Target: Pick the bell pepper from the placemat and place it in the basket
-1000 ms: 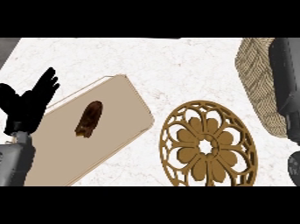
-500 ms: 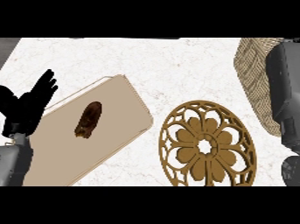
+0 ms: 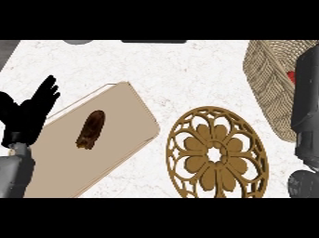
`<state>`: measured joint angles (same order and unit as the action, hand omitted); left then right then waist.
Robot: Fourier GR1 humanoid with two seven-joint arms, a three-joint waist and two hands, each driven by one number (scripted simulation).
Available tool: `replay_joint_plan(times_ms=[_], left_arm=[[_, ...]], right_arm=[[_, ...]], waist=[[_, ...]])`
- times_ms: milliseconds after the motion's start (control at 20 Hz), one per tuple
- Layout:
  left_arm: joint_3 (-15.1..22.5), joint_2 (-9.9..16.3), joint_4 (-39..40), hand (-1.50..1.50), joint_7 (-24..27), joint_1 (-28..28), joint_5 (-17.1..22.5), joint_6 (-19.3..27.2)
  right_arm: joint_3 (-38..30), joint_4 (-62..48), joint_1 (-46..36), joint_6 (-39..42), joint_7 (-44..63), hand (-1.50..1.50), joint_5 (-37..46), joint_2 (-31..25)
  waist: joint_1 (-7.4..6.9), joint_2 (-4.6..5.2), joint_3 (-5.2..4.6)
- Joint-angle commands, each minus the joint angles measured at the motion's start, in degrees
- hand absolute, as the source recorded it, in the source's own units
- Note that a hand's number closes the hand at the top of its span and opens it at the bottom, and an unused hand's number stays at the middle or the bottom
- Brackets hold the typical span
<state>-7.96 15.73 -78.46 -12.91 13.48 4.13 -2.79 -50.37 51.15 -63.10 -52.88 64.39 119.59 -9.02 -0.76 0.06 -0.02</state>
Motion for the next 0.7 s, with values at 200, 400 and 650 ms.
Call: replay_joint_plan(times_ms=[200, 400, 650], left_arm=[[-1.15, 0.95, -0.01, 0.0, -0.31, -1.79, 0.45, -0.46], [0.06, 0.0, -0.36, 0.0, -0.11, -1.83, -0.5, 0.01], [-2.02, 1.31, -0.02, 0.0, -0.27, -1.97, 1.26, -0.95]], right_arm=[[0.97, 19.96, 6.31, -3.96, 7.24, -1.5, -4.82, 8.82], [8.87, 24.39, 13.59, 1.81, 7.35, -1.5, -12.46, 8.95], [17.9, 33.82, 22.05, 7.33, 9.28, -1.5, -18.8, 9.01]], waist=[[1.81, -1.44, -0.03], [1.38, -1.77, -0.03], [1.64, -2.02, -0.07]])
